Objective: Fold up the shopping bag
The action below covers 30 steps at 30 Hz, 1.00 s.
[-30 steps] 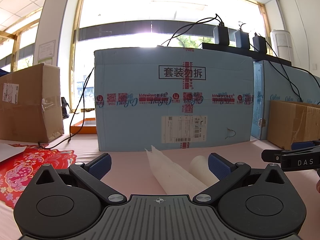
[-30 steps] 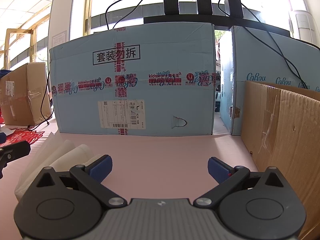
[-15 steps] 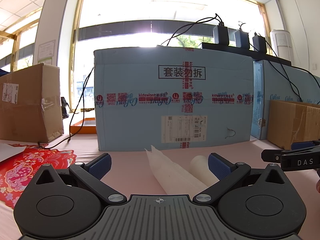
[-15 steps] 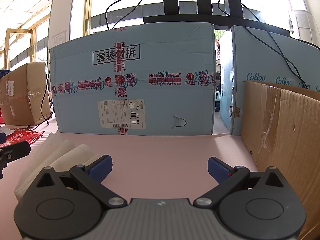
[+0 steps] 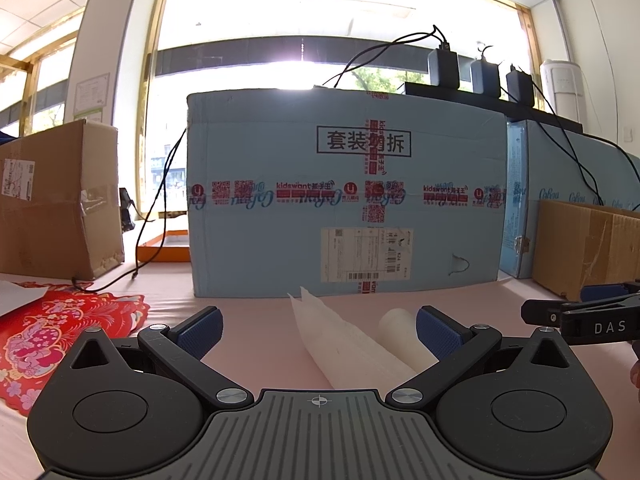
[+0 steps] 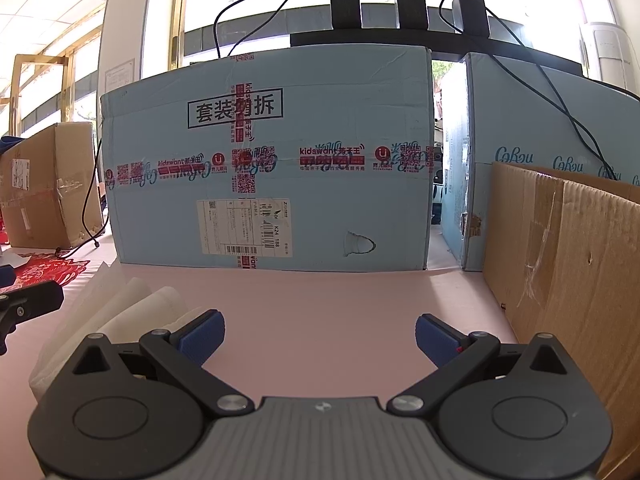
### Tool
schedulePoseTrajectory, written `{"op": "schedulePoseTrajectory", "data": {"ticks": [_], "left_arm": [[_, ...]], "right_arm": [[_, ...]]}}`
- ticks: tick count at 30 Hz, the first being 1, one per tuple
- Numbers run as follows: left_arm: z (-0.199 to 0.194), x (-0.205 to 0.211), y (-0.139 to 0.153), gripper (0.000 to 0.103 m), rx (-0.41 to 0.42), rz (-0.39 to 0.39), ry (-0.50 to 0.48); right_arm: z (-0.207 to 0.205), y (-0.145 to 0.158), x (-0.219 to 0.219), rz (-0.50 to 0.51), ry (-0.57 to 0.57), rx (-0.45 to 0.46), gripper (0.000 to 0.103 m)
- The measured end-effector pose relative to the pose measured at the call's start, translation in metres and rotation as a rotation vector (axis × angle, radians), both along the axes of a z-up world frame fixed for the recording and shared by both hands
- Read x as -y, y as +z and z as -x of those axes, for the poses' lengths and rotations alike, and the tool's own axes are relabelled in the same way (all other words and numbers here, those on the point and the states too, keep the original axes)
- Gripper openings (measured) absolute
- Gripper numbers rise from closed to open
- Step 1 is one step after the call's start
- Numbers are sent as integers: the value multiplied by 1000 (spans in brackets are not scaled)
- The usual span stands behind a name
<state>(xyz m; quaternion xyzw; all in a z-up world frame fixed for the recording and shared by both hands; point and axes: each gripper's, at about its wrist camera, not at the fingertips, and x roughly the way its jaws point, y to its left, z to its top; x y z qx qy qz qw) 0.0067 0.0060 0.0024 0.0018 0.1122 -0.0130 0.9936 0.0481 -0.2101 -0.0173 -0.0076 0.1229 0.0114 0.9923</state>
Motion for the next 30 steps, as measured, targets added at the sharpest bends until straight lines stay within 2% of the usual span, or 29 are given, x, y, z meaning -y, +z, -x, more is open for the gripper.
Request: {"op": "schedulePoseTrajectory", "data": {"ticks": [14, 19, 23, 30], "left_arm": [[-3, -11, 0, 103, -9, 86, -93], [-2, -11, 0, 103, -12, 89, -111], [-3, -12, 1, 103, -29, 93, -68], [-9, -5, 3, 103, -95, 46, 11]], "right_arm": [[3, 0, 4, -25, 13, 10, 103], [5, -1, 6, -51, 50, -2, 103], [0, -2, 13, -124, 100, -55, 103], [-8, -9, 20, -242, 177, -159, 98]]}}
